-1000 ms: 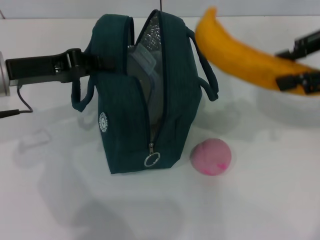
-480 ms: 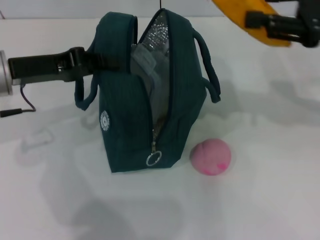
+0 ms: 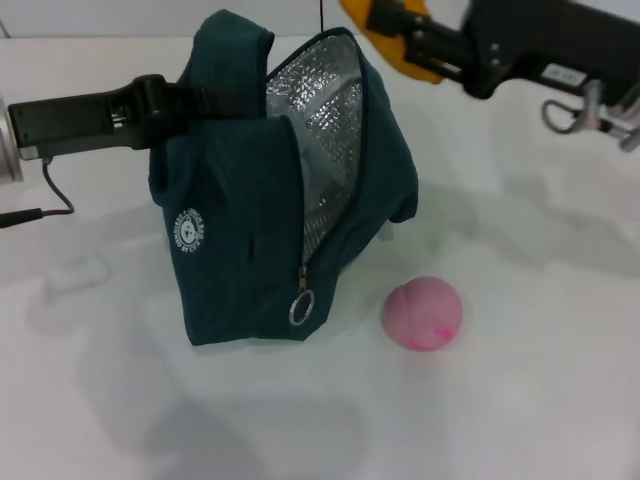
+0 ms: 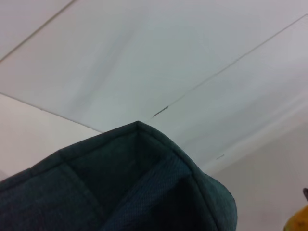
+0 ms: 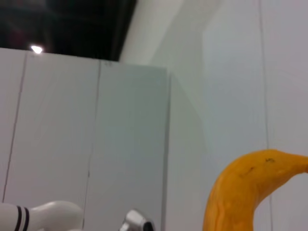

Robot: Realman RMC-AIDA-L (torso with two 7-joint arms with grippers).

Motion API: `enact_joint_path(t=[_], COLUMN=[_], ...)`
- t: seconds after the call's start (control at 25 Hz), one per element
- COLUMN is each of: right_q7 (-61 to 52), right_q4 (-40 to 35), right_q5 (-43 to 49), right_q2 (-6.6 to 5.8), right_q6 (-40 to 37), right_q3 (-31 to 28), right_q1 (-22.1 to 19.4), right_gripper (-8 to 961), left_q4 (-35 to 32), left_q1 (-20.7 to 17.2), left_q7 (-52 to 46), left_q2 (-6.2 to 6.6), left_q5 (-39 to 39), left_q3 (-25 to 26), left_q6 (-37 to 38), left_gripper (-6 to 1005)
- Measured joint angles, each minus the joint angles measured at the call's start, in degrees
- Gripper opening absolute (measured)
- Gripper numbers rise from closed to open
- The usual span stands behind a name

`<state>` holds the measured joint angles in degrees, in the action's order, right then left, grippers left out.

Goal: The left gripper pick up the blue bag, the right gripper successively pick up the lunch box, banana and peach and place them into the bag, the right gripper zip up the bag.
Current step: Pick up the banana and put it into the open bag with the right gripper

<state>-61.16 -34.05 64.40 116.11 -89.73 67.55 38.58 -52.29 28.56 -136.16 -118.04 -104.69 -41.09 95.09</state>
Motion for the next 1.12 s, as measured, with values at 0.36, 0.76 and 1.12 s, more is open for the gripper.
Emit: enact_joint_path(t=[0.36, 0.76, 1.12], right_q7=[16.0, 16.4, 16.2], right_q4=[8.4, 10.2, 10.0], right_q5=[-19.7, -25.1, -33.7], right_q2=[0.08, 0.08, 0.07], right_q6=[7.7, 14.4, 23.0], right_q3=[17.9, 25.7, 35.5], right_q1=[1.5, 1.7, 2.5], right_gripper=[426, 426, 426], left_q4=[1.6, 2.8, 2.8], left_q1=[0.2, 0.7, 0.3], left_q7=[0.3, 1.3, 1.8], left_q2=[0.03, 0.09, 0.09], left_q5=[-0.5, -0.4, -0.2], left_q3=[0.1, 0.3, 0.3], left_q6=[-0.2, -0.6, -1.1], left_gripper=[30, 29, 29])
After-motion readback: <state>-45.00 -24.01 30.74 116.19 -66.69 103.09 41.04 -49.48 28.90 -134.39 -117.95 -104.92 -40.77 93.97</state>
